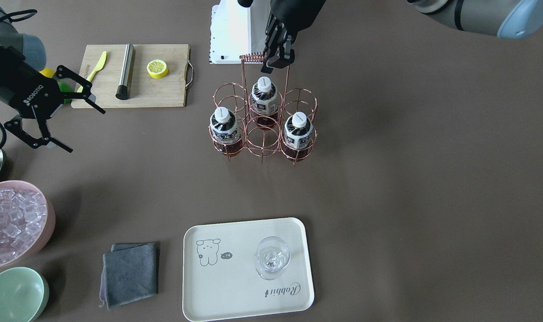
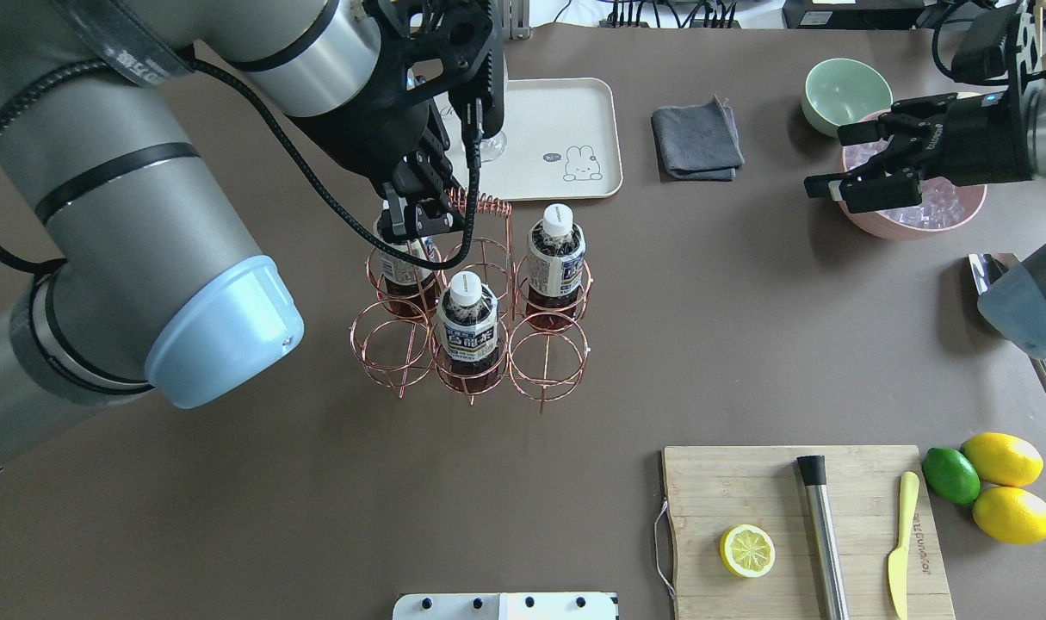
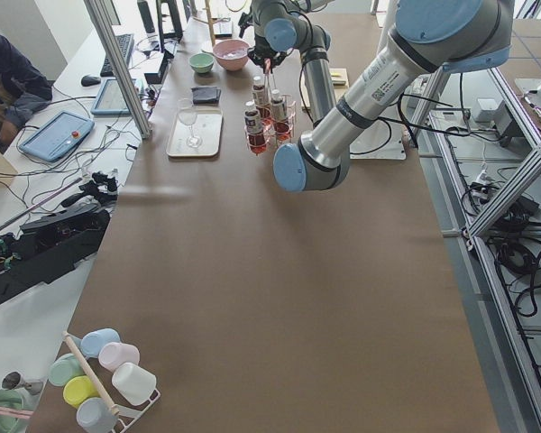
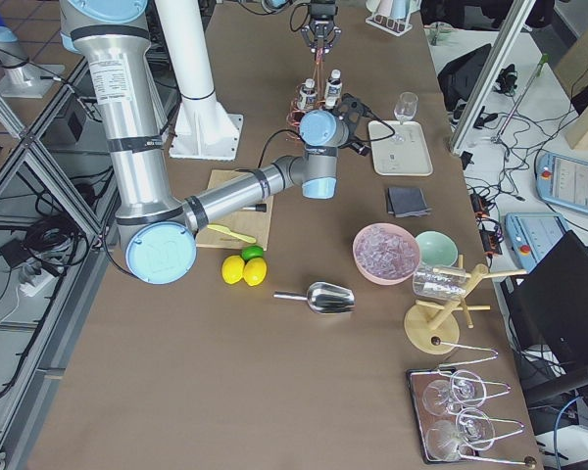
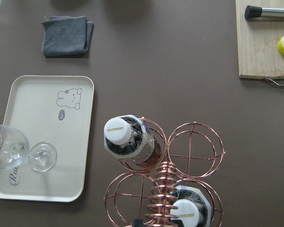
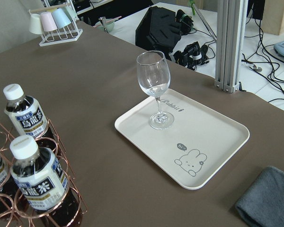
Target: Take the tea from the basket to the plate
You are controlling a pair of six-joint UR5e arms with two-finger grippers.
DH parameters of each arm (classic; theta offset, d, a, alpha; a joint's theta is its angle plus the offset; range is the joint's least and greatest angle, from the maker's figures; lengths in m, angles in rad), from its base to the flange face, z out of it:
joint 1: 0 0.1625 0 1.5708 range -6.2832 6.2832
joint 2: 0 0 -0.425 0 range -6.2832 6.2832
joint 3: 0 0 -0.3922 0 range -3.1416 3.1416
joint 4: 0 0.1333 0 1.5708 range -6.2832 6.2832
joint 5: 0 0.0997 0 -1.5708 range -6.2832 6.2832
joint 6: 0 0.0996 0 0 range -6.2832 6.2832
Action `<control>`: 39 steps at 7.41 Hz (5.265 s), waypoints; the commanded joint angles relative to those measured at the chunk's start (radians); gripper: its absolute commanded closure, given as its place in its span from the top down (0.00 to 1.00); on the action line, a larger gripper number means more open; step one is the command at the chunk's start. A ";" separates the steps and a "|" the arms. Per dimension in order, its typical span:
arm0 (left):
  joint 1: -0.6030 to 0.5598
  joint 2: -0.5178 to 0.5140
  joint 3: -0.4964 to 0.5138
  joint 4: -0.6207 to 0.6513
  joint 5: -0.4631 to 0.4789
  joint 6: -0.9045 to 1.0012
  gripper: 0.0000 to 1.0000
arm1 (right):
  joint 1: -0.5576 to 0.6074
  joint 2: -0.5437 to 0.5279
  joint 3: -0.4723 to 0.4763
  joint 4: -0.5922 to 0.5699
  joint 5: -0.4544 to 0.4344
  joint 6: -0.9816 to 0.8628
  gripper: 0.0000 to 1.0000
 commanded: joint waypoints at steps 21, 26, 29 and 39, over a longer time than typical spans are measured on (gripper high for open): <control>0.058 0.033 0.006 0.000 0.051 -0.063 0.00 | -0.533 0.167 -0.077 0.173 -0.693 0.009 0.85; 0.058 0.034 0.009 0.000 0.053 -0.062 0.00 | -0.539 0.150 -0.077 0.180 -0.698 -0.035 0.00; 0.058 0.033 0.012 0.000 0.051 -0.063 0.00 | -0.532 0.149 0.003 0.107 -0.687 -0.024 0.00; -0.025 0.033 -0.020 0.037 0.040 -0.054 0.00 | -0.150 0.363 -0.163 -0.064 -0.490 0.029 0.00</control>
